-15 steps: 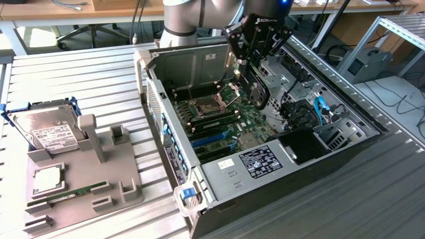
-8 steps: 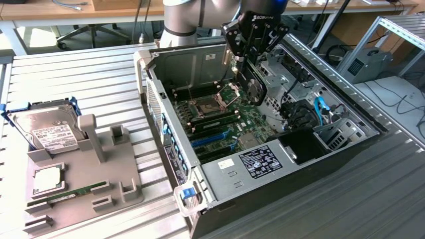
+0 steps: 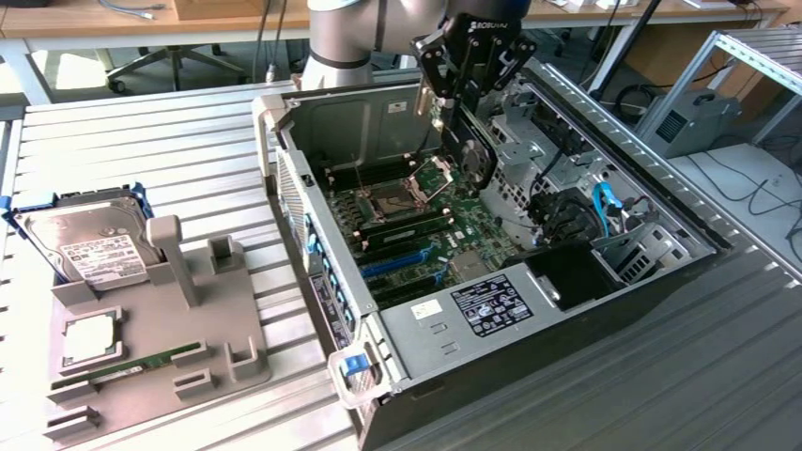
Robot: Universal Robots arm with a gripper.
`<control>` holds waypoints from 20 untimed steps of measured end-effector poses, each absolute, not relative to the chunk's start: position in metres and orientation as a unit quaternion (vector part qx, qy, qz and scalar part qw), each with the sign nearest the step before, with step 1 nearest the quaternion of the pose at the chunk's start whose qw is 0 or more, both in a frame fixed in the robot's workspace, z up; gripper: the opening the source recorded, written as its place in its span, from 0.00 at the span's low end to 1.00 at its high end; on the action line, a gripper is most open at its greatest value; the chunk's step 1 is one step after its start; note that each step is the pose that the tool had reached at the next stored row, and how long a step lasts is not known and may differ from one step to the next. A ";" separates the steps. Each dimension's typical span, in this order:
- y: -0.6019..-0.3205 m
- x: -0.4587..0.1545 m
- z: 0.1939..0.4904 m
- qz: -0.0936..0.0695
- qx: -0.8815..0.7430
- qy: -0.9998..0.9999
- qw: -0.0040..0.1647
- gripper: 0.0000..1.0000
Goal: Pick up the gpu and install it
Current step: 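Pick up the gpu and move the gpu toward the slot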
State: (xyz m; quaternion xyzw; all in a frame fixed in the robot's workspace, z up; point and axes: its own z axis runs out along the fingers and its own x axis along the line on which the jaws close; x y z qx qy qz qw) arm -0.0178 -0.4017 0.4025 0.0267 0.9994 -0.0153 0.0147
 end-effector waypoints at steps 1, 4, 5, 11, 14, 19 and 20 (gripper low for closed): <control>-0.401 -0.018 0.402 -0.015 0.026 0.999 0.015 0.27; -0.399 -0.017 0.402 -0.015 0.025 0.999 0.015 0.27; -0.398 -0.017 0.402 -0.015 0.025 0.999 0.015 0.27; -0.395 -0.015 0.400 -0.016 0.024 0.999 0.015 0.27; -0.393 -0.014 0.399 -0.016 0.023 1.000 0.015 0.27; -0.391 -0.013 0.398 -0.016 0.022 1.000 0.015 0.27; -0.391 -0.012 0.397 -0.016 0.022 1.000 0.015 0.27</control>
